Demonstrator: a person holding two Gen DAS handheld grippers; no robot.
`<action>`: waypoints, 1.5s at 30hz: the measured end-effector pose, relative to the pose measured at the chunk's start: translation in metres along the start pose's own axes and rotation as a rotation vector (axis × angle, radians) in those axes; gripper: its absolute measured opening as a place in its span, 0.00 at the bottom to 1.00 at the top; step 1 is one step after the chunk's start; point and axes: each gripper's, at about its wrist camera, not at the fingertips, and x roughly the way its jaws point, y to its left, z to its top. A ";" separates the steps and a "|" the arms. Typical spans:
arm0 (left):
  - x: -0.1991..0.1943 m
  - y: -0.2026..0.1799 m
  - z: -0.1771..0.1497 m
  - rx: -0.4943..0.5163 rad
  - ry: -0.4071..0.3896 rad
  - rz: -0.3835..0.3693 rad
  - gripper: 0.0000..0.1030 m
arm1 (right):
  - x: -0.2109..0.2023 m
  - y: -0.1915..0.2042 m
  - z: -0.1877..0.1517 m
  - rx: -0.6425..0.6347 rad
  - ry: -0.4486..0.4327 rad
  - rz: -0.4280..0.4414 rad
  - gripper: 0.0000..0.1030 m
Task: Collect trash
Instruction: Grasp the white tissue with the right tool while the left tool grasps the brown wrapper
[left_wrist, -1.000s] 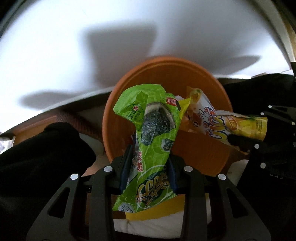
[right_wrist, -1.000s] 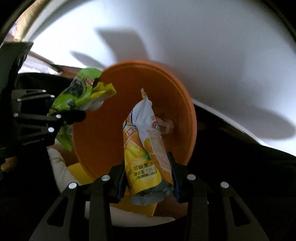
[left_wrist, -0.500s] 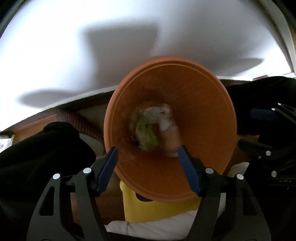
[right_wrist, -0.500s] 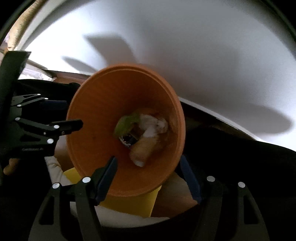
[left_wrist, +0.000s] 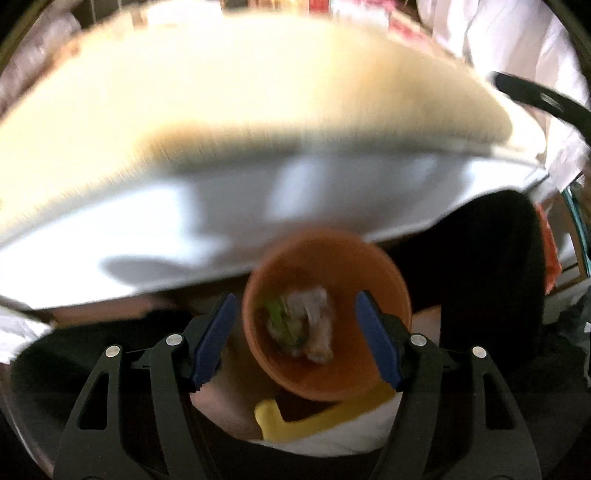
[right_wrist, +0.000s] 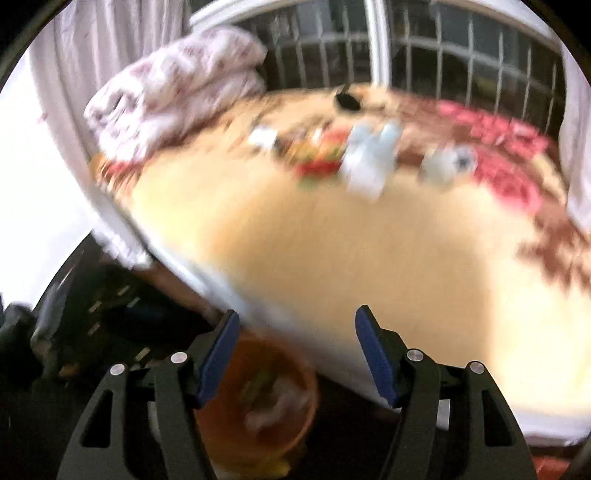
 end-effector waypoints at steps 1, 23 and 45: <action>-0.008 -0.001 0.005 0.003 -0.027 0.013 0.65 | 0.009 -0.007 0.013 0.012 -0.012 -0.001 0.62; 0.000 0.029 0.179 -0.039 -0.197 0.152 0.75 | 0.088 -0.057 0.068 0.108 -0.082 -0.009 0.23; 0.062 0.033 0.256 -0.088 -0.190 0.130 0.30 | 0.033 -0.065 0.013 0.259 -0.225 -0.015 0.24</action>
